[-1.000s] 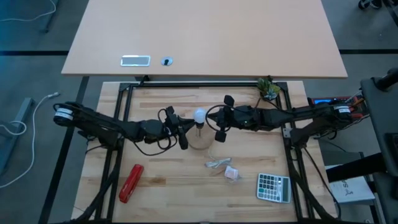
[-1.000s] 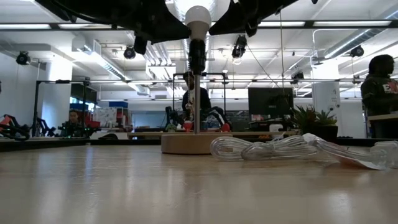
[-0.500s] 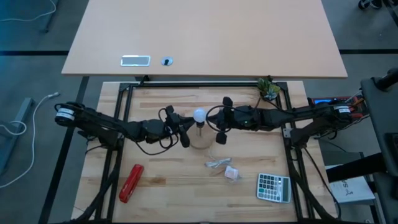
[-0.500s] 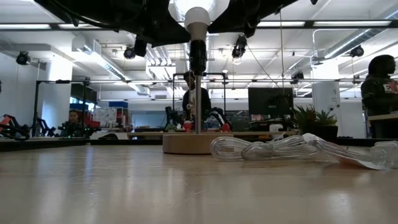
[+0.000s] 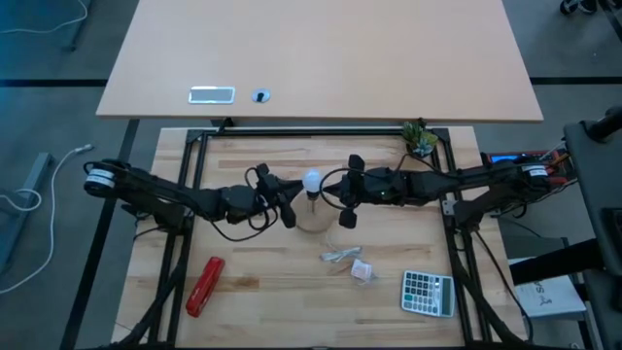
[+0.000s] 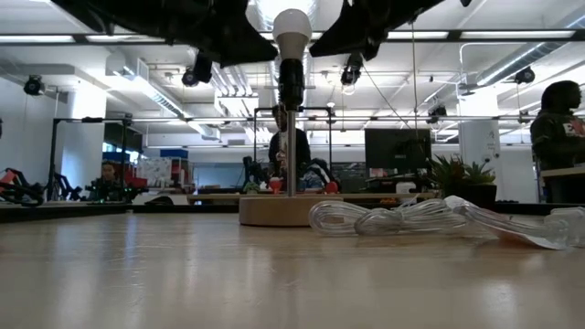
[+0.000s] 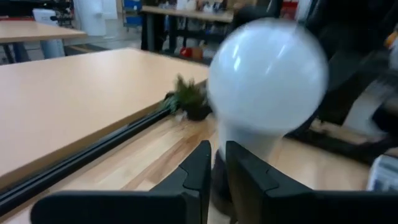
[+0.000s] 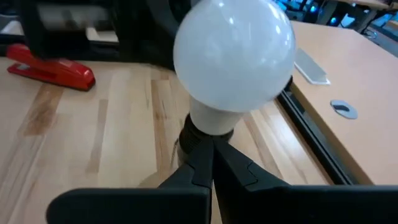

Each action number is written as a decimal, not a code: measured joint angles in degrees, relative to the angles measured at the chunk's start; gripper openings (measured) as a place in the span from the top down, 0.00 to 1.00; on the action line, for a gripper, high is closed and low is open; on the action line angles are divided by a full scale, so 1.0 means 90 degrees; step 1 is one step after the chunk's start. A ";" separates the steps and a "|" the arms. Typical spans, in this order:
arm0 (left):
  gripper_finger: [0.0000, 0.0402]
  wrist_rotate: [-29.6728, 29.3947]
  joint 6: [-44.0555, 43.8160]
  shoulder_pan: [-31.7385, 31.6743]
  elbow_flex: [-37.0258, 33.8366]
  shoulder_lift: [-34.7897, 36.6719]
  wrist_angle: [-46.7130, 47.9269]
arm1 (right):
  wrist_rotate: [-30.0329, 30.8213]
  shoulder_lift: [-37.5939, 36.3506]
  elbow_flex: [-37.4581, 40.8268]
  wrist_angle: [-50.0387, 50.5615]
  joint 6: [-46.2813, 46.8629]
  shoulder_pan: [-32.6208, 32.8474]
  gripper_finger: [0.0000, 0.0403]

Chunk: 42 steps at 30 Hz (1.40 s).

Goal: Screw lightbulb
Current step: Insert the lightbulb into the lamp

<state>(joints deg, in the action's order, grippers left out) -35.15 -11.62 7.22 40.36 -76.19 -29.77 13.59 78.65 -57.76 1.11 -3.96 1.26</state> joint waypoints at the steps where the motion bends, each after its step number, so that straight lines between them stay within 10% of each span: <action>1: 0.90 0.0017 -0.0008 0.0032 0.0000 0.0069 -0.0007 | 0.0024 -0.0013 0.0000 0.0020 0.0018 0.0000 1.00; 42: 0.90 -0.0042 -0.0079 0.0008 0.0002 -0.0002 -0.0069 | -0.0062 0.0018 0.0000 -0.0395 -0.0090 0.0044 1.00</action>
<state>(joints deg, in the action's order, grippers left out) -35.53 -12.34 7.29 40.38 -76.20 -30.39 13.04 78.81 -57.76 -2.44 -4.77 1.65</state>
